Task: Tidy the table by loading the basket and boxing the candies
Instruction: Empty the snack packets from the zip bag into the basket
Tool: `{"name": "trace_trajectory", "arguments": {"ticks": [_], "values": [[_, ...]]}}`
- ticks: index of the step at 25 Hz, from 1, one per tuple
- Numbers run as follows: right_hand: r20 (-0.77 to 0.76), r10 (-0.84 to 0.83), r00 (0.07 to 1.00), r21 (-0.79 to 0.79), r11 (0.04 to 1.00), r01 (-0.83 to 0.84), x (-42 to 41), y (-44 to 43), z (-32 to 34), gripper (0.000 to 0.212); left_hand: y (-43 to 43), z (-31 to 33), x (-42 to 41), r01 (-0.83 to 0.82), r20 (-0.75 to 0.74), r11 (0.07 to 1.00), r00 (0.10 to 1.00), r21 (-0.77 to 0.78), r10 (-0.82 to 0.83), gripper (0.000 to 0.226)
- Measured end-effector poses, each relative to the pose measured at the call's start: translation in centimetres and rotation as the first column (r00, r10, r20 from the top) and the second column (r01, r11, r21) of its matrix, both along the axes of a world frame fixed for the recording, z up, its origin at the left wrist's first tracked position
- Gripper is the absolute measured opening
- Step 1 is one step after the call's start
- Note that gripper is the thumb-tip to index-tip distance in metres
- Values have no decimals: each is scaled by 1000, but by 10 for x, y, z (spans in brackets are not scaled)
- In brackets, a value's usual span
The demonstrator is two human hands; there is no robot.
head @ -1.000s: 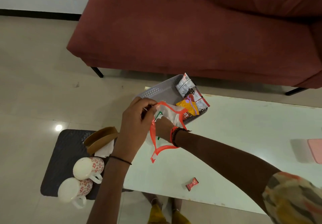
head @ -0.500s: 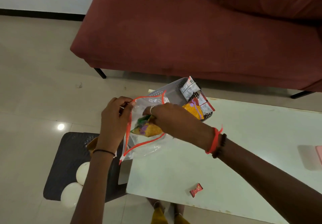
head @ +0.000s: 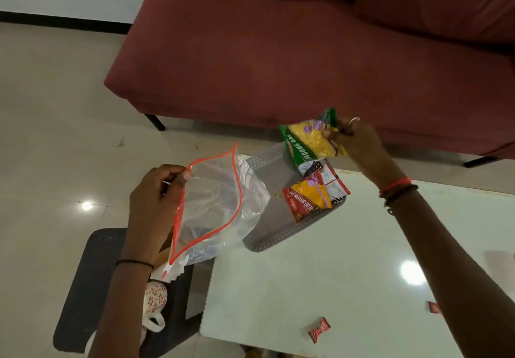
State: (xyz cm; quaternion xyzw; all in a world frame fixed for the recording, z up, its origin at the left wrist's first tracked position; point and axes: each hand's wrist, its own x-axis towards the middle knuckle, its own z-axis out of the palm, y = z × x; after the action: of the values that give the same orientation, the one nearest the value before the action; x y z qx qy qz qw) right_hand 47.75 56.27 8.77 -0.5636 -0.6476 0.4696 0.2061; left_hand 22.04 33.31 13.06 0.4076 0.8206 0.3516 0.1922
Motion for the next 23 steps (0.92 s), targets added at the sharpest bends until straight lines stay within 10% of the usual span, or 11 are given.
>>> {"name": "trace_trajectory", "arguments": {"ticks": [4,17,23], "values": [[351,6,936,-8,1000,-4,-19,24,-105,29,10,-4,-6,16,18,1000,1000,17,-16,17],[547,115,829,-55,993,-102,-55,66,-199,39,16,-25,-26,42,93,999,995,10,-43,20],[553,-54,832,211,974,-77,-57,52,-165,49,21,-19,-22,45,99,999,994,25,-47,12]]}}
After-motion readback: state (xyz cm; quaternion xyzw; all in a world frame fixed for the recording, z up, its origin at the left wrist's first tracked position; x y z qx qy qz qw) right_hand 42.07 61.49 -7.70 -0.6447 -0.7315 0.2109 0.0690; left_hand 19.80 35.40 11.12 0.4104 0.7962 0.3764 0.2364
